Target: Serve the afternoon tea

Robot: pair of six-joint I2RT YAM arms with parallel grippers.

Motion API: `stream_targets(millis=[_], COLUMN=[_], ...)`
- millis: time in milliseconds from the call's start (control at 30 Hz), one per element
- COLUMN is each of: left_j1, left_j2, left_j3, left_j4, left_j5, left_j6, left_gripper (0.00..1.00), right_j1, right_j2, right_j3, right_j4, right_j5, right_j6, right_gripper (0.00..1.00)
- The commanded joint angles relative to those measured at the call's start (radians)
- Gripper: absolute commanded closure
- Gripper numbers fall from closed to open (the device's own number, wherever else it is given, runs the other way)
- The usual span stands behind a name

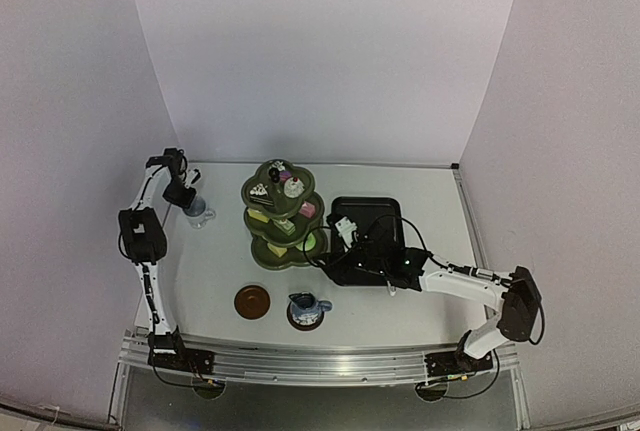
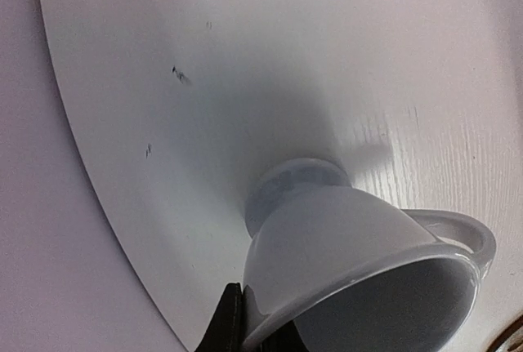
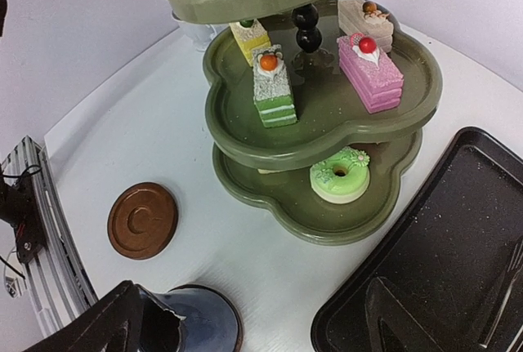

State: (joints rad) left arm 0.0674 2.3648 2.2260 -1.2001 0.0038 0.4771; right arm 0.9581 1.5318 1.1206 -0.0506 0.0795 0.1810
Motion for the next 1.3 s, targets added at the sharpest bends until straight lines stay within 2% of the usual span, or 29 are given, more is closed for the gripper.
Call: stream_targets(millis=[0,67,167,267,367,500,700,867,1000,1267], left_j1=[0.018,0.02,0.017,-0.01,-0.141,-0.346,-0.552,-0.667,-0.713,-0.732], left_j2=[-0.157,-0.244,-0.419,-0.616,-0.818,-0.973,-1.056,-1.092,-1.055,-1.031], left_j3=[-0.123,-0.193,-0.438,-0.653,-0.829,-0.956,-1.089,-1.186,-1.224,-1.265], left_j4=[-0.087,-0.127,-0.1,-0.063,-0.034,0.0,0.132,0.264,0.295,0.367], left_j5=[0.061,0.127,0.24,0.27,0.212,0.151,0.11,0.091,0.061,0.015], left_j6=[-0.226,-0.322,-0.461,-0.544,-0.601,-0.727,-0.862,-0.927,-0.942,-0.934], left_gripper=[1.0,1.0,1.0,1.0,1.0,1.0,1.0,1.0,1.0,1.0], right_j1=[-0.004,-0.003,-0.004,-0.001,-0.001,0.003,0.008,0.012,0.014,0.014], right_j2=[-0.021,-0.032,-0.048,-0.063,-0.082,-0.109,-0.14,-0.154,-0.156,-0.164], right_j3=[0.022,0.017,0.008,-0.007,-0.032,-0.064,-0.085,-0.093,-0.094,-0.12], right_j4=[0.0,0.0,0.001,0.0,0.0,0.0,0.0,0.0,0.0,-0.001], right_j5=[0.007,0.01,0.014,0.015,0.021,0.039,0.066,0.092,0.097,0.091], right_j6=[0.034,0.041,0.05,0.058,0.072,0.095,0.105,0.11,0.112,0.112], right_gripper=[0.08,0.09,0.09,0.1,0.1,0.11,0.11,0.11,0.11,0.11])
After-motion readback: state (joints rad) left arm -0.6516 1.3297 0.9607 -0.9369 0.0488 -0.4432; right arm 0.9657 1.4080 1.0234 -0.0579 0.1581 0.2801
